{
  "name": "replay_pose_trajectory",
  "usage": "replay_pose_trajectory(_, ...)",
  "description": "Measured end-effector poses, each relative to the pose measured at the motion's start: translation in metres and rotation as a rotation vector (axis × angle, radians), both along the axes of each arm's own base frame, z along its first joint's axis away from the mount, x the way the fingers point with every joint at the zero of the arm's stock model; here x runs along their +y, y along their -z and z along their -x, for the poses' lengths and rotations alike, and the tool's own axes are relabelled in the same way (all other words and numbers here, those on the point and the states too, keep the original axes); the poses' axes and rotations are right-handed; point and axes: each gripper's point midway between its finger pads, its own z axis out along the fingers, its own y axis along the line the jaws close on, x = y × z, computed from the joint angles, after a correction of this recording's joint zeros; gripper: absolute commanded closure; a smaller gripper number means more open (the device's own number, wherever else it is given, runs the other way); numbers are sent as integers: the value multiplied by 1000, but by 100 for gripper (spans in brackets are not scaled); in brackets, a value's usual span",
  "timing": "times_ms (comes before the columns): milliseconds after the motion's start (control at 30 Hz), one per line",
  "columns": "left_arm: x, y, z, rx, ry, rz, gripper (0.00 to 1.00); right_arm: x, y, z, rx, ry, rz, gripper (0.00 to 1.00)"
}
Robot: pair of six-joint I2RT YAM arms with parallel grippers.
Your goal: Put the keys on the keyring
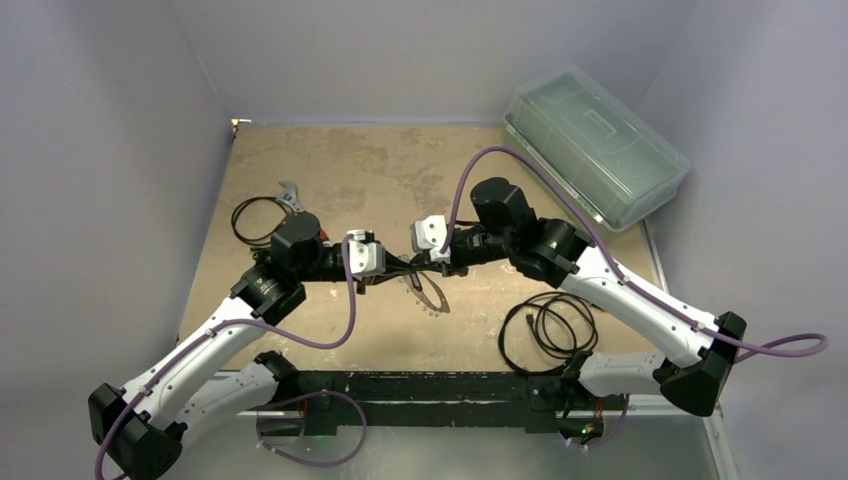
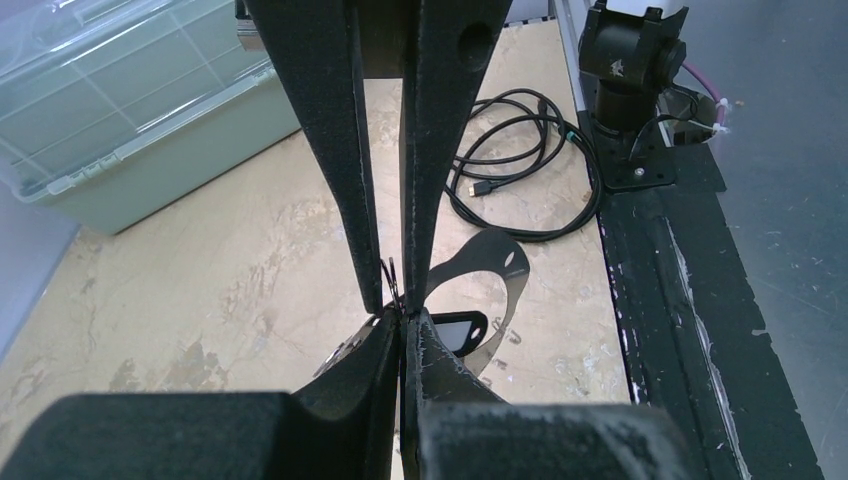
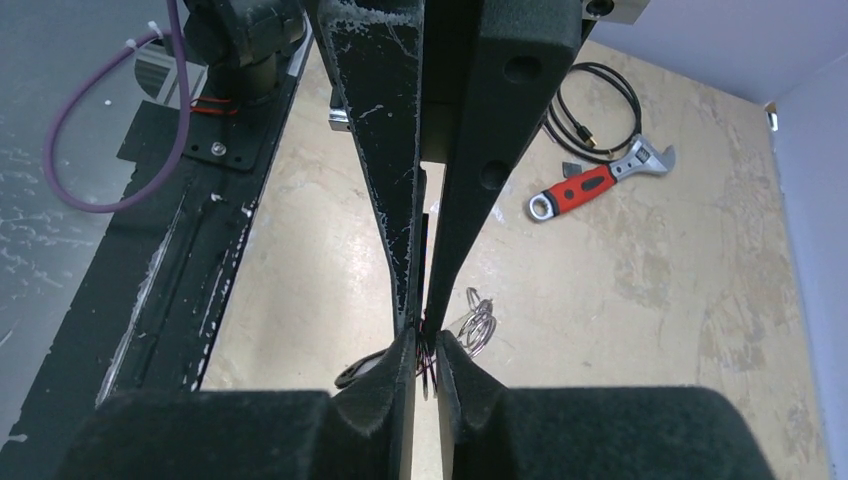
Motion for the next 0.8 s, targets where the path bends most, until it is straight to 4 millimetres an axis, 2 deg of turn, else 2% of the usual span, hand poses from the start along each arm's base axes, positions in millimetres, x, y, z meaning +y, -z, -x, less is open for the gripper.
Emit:
replay_pose_trajectory(267, 0, 0, 0, -1, 0, 0, 100, 0, 0, 0, -4, 1, 1, 100)
replay_pose_trajectory(467, 1, -2, 1, -6, -1, 4, 100, 0, -1, -1, -11, 5, -3, 100)
replay_pose_trajectory(567, 2, -6, 2, -18, -2, 13, 76, 0, -5, -1, -28, 8, -20, 100)
replay_pose_trajectory(633, 3, -12, 4, -41, 0, 27, 63, -1, -8, 0, -43, 14, -33, 100)
replay_pose_trajectory(700, 5, -20, 7, -65, 1, 46, 58, -3, -9, 1, -53, 16, -47, 100)
replay_pose_trajectory(800, 9, -32, 12, -108, -1, 77, 58, -4, -12, 2, -63, 19, -72, 100)
